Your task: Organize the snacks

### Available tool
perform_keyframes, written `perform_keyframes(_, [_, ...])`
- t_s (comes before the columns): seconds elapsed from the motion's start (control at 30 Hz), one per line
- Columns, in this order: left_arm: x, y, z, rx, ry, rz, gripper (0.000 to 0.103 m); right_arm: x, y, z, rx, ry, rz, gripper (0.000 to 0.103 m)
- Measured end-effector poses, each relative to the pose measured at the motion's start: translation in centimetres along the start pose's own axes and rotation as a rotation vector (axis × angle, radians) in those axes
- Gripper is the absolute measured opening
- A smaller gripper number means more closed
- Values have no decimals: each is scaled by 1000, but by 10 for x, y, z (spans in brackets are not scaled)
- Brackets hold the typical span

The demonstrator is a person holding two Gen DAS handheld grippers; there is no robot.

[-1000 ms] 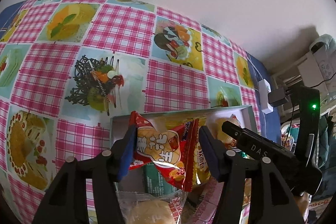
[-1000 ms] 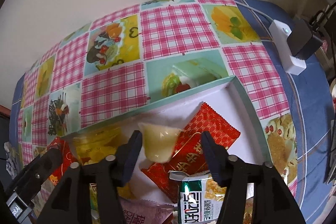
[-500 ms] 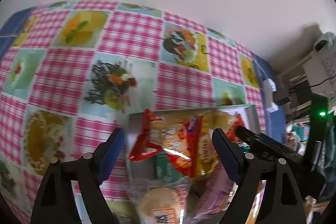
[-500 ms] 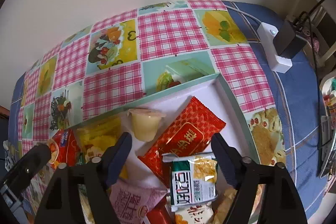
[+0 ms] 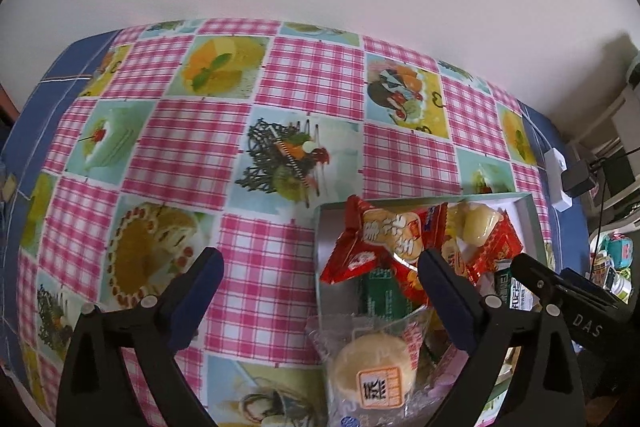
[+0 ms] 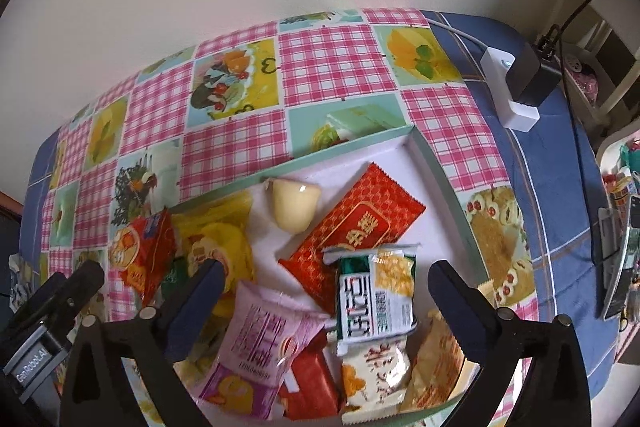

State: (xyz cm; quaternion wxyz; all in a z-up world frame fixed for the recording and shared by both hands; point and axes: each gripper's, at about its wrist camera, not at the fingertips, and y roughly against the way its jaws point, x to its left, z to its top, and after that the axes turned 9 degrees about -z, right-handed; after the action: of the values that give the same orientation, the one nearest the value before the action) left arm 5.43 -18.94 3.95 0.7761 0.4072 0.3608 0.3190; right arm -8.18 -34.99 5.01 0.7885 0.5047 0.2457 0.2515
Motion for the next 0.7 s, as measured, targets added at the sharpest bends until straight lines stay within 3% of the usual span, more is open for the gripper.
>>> perform_keyframes(0.33, [10, 25, -23, -37, -13, 118, 98, 14, 23, -32, -4, 1, 16, 103])
perform_keyframes(0.7, [38, 63, -51, -69, 63, 175, 98, 24, 56, -71, -55, -32, 45, 103])
